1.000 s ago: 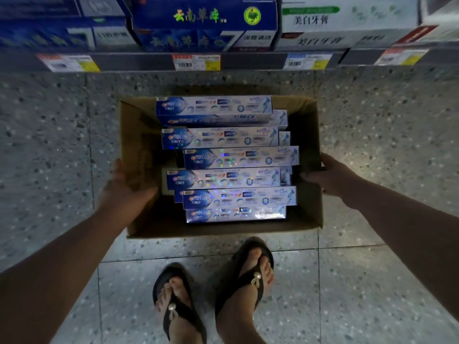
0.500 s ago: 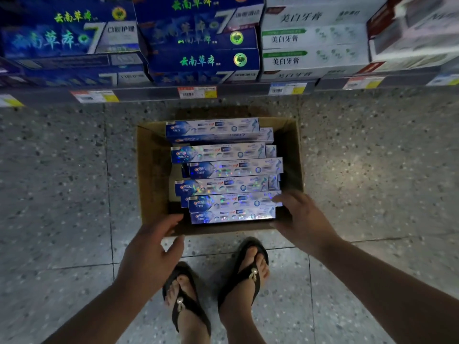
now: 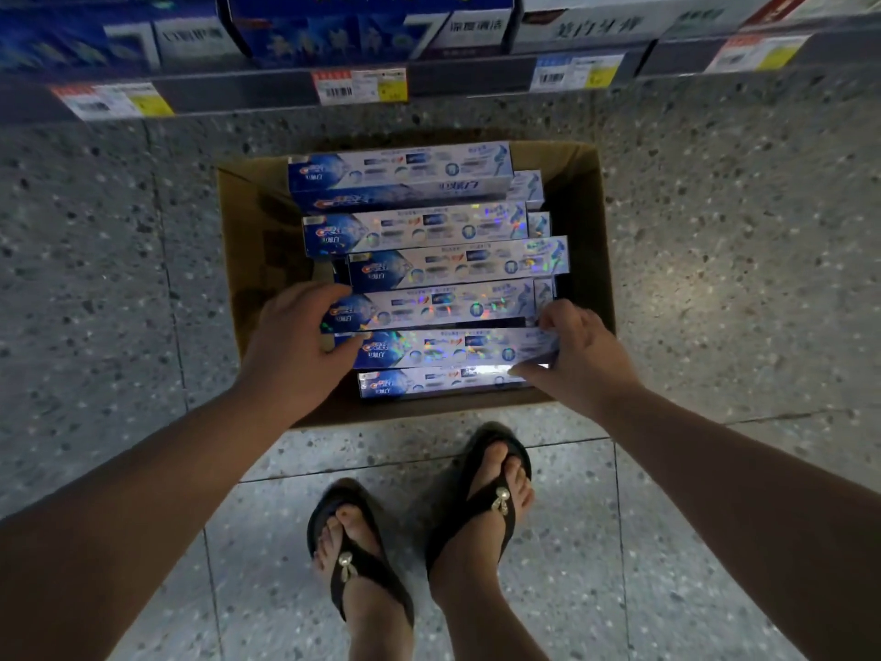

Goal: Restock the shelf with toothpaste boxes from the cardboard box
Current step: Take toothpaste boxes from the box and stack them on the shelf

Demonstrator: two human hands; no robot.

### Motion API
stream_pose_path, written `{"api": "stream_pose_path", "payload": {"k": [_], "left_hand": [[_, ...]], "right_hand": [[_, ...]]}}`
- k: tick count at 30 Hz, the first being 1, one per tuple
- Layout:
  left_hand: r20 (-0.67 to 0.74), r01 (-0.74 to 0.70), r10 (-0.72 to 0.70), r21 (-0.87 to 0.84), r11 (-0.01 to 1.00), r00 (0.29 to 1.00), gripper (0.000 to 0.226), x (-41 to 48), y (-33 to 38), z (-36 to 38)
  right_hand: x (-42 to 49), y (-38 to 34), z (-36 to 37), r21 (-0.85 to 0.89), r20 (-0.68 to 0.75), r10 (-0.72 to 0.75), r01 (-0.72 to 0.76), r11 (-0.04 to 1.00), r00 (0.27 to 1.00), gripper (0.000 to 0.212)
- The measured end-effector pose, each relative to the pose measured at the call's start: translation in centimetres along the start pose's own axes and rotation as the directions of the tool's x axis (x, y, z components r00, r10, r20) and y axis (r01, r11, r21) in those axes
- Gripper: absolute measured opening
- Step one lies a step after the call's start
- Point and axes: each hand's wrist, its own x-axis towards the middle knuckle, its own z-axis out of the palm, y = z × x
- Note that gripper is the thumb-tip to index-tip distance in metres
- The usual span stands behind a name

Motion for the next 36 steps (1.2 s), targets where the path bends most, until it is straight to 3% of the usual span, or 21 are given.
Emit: {"api": "stream_pose_path", "payload": {"k": [4,10,15,21,26,36], "left_hand": [[0.049,0.008,-0.010,0.024,1.000,0.999,0.056,0.9,-0.9,0.2],[0.068,0.042,-0.042,0.007,0.999,0.997,0.064,2.4,-1.2,0.8],[0.107,0.073,-0.064,-0.085,0.994,0.992,0.054,3.0,-0.9,1.3],[0.126,0.096,-0.108,0.097,0.991,0.986,0.070,2.7,-1.0,3.0],[0.108,0.027,-0.036,0.081,0.996,0.994,0.055,2.0,-1.9,2.9],[0.112,-0.116,0.125,-0.079,0.990,0.986,0.033,-8.2,1.4,-8.8]], "right_hand": [[0.4,0.2,0.6,-0.126,-0.008,-0.098,0.096,0.987,0.995,0.060],[0.2,1.7,1.7,0.011,-0.117,-0.245,0.248,0.969,0.963,0.060],[-1.5,2.9,-0.4,0.147,-0.152,-0.236,0.259,0.955,0.960,0.046],[-3.2,3.4,-2.0,0.213,-0.186,-0.231,0.269,0.939,0.955,0.040],[-3.4,2.7,-3.0,0.229,-0.213,-0.176,0.224,0.947,0.961,0.049],[-9.5,-3.9,-15.3,0.258,-0.269,-0.177,0.248,0.934,0.947,0.043]]}}
